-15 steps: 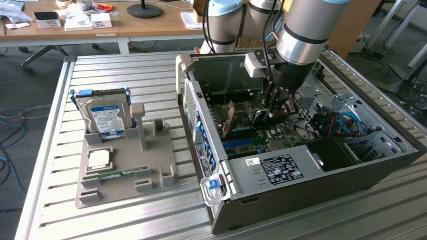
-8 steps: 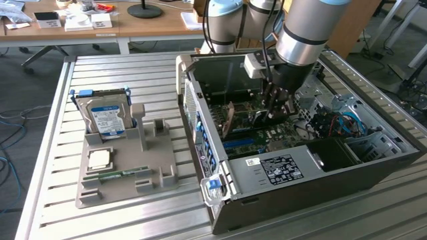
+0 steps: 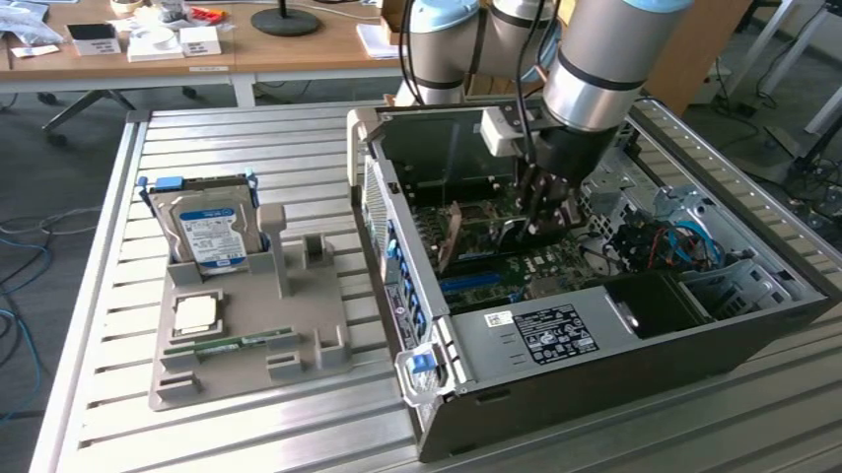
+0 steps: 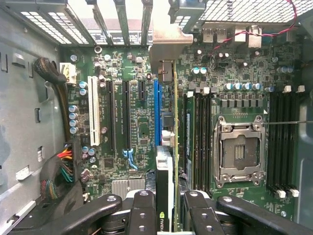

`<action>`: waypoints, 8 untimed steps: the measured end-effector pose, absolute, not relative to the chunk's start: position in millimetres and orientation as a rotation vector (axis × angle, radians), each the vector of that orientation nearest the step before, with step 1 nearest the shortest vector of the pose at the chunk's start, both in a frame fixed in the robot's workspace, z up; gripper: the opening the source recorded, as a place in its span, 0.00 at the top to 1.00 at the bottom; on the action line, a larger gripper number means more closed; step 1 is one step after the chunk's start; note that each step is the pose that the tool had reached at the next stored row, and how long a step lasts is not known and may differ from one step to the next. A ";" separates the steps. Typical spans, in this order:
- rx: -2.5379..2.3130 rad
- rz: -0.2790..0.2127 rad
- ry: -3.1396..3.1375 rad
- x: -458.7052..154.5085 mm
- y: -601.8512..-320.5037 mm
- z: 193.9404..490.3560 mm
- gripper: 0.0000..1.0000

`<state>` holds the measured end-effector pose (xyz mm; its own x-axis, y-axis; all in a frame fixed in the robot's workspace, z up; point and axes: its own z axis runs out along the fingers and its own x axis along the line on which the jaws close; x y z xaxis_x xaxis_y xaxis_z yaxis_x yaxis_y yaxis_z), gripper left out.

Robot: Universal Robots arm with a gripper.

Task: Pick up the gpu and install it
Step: 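Insert the gpu into the slot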

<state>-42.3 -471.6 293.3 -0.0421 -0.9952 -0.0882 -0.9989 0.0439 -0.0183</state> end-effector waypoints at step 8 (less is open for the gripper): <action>-2.119 0.073 2.213 -43.2 -471.5 293.0 0.73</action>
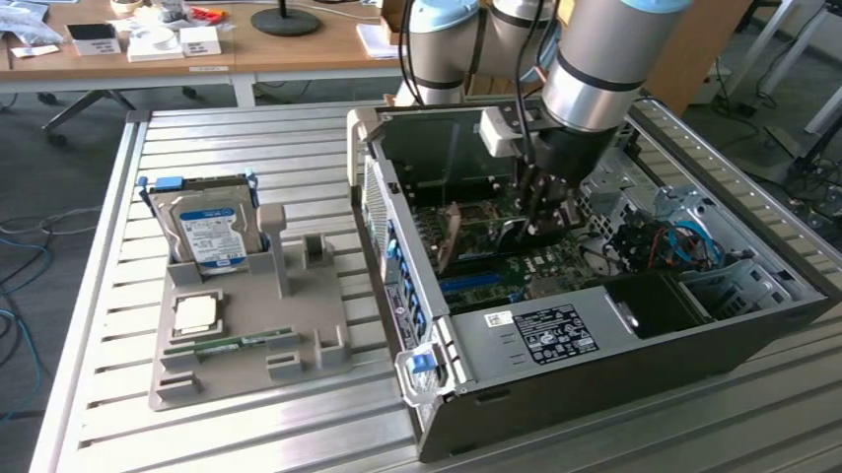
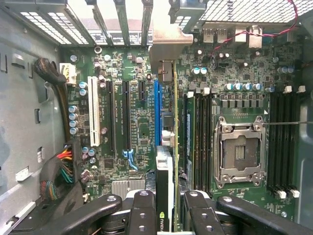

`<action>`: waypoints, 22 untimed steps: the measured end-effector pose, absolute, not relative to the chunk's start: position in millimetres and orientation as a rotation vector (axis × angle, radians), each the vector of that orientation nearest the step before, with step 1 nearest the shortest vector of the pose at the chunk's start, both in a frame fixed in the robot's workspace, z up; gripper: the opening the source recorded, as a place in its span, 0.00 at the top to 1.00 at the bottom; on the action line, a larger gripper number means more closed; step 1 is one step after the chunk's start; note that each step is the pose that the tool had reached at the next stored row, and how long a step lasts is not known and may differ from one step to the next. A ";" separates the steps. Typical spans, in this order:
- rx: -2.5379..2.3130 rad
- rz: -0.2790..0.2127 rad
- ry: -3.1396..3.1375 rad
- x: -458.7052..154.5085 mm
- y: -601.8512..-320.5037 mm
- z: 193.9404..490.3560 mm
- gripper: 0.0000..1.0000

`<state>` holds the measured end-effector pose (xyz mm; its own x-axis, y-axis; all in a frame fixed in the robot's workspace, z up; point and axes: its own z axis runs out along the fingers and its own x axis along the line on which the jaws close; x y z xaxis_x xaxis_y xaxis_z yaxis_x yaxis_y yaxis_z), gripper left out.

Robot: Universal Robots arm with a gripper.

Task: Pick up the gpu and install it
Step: 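Insert the gpu into the slot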

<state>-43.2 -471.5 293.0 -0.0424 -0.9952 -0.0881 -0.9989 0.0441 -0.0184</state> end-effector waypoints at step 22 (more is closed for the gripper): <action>-2.120 0.073 2.213 -50.0 -474.2 277.4 0.73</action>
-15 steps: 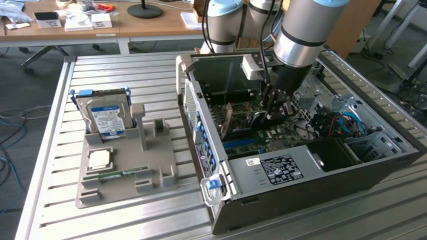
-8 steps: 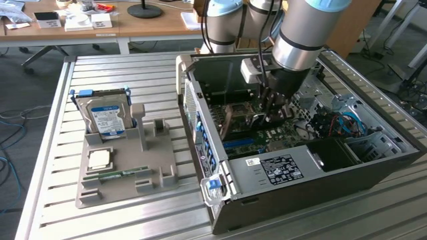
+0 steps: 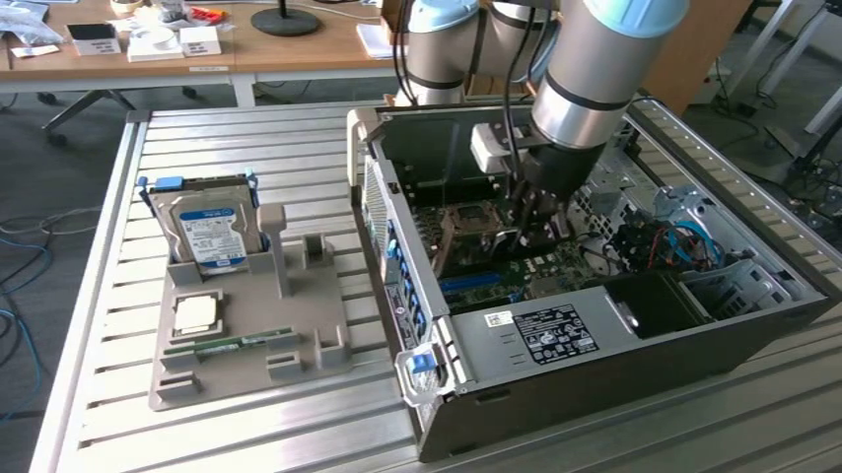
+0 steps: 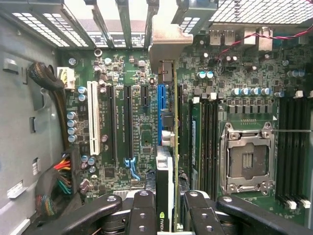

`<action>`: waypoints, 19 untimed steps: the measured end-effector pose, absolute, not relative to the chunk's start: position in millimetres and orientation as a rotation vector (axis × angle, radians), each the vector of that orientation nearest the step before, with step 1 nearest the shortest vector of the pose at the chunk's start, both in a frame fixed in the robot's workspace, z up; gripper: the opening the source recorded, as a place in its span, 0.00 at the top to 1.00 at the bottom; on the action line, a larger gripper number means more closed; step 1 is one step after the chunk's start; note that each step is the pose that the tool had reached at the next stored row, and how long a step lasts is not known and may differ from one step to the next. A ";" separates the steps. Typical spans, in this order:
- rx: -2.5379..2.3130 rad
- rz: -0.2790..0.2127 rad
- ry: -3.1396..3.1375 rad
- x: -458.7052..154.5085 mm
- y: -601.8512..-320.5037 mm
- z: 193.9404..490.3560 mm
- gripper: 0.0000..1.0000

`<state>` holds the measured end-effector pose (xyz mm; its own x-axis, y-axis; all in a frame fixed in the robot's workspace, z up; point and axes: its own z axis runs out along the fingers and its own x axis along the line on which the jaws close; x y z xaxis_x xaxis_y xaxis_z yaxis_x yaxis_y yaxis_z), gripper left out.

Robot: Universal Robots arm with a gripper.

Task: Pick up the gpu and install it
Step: 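Insert the gpu into the slot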

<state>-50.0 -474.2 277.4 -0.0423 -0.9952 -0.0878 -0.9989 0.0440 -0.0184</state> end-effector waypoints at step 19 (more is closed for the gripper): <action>-2.123 0.067 2.216 -60.3 -474.2 265.3 0.73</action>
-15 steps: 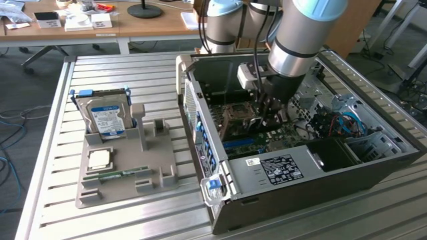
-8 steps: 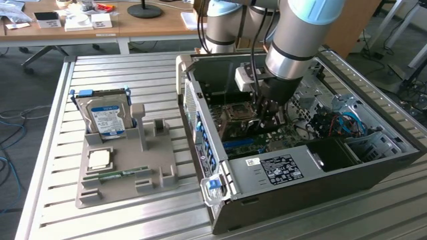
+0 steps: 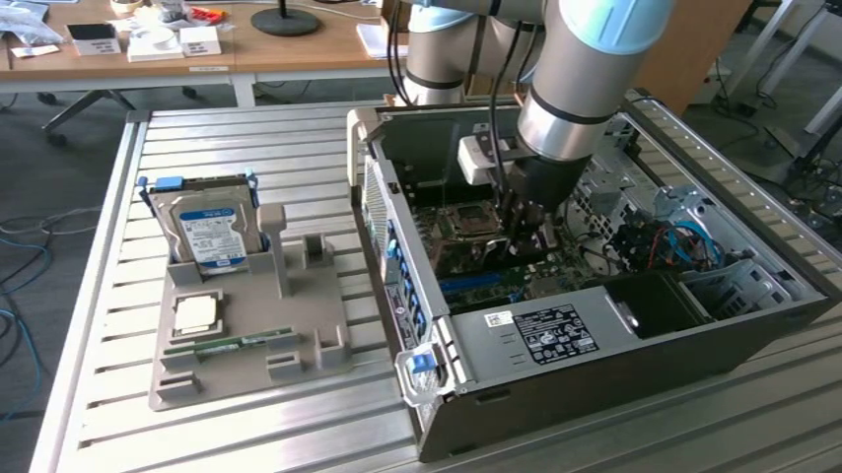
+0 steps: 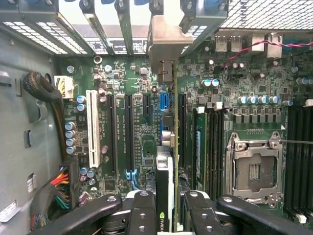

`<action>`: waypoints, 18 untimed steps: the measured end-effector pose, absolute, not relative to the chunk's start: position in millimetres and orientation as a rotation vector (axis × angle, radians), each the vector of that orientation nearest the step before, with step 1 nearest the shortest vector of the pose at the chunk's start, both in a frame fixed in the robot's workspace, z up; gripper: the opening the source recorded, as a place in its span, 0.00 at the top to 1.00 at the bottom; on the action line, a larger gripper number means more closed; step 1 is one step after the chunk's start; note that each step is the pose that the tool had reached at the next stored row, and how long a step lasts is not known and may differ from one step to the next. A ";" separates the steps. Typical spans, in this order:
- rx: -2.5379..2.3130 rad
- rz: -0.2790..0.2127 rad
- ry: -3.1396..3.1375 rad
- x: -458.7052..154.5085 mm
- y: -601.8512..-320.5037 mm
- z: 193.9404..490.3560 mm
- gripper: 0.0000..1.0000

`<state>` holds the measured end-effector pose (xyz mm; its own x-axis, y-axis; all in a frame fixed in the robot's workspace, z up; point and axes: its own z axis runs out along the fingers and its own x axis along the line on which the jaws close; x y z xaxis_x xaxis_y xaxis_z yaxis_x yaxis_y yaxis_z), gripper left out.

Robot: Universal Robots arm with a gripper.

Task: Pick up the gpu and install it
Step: 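Insert the gpu into the slot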

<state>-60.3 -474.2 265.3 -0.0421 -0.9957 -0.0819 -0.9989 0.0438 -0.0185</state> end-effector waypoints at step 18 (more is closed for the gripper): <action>-2.125 0.062 2.218 -69.6 -474.1 260.3 0.73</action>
